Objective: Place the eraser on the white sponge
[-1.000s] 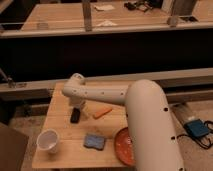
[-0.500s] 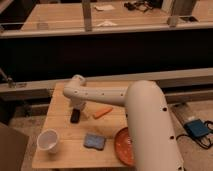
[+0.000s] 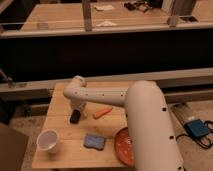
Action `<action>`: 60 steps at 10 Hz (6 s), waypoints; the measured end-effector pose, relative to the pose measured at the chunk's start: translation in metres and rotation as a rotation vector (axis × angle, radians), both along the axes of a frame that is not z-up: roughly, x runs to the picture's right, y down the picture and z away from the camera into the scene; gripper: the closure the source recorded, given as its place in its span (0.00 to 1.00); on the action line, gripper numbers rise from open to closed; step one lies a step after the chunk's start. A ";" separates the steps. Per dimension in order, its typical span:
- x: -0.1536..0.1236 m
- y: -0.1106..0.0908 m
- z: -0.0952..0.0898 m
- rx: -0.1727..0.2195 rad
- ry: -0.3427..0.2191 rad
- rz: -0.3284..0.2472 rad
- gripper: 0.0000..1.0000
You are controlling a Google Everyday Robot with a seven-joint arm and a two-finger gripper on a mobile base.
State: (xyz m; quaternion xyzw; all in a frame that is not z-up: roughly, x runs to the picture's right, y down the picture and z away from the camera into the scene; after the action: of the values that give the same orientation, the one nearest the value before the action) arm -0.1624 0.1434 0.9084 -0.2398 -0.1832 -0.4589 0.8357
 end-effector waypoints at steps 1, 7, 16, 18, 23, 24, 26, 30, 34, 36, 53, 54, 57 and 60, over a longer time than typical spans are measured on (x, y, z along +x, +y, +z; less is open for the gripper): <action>0.000 0.001 0.000 0.000 -0.001 -0.001 0.75; 0.015 -0.011 -0.020 0.003 -0.001 0.001 1.00; 0.039 -0.009 -0.034 0.004 -0.016 -0.002 1.00; 0.048 -0.006 -0.044 0.004 -0.020 -0.005 1.00; 0.064 0.004 -0.060 -0.003 -0.040 -0.023 1.00; 0.067 0.010 -0.067 -0.006 -0.042 -0.018 1.00; 0.083 0.016 -0.079 -0.010 -0.047 -0.019 1.00; 0.085 0.026 -0.093 -0.018 -0.070 -0.033 1.00; 0.098 0.030 -0.111 -0.018 -0.084 -0.039 1.00; 0.097 0.034 -0.116 -0.019 -0.097 -0.048 1.00; 0.109 0.055 -0.130 -0.071 -0.138 -0.042 1.00; 0.109 0.055 -0.130 -0.074 -0.139 -0.041 1.00; 0.111 0.057 -0.130 -0.086 -0.148 -0.037 0.97; 0.114 0.058 -0.129 -0.095 -0.151 -0.035 0.91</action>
State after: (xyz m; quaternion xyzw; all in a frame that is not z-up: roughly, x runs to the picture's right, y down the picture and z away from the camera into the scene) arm -0.0487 0.2014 0.7794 -0.2472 -0.2629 -0.4809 0.7990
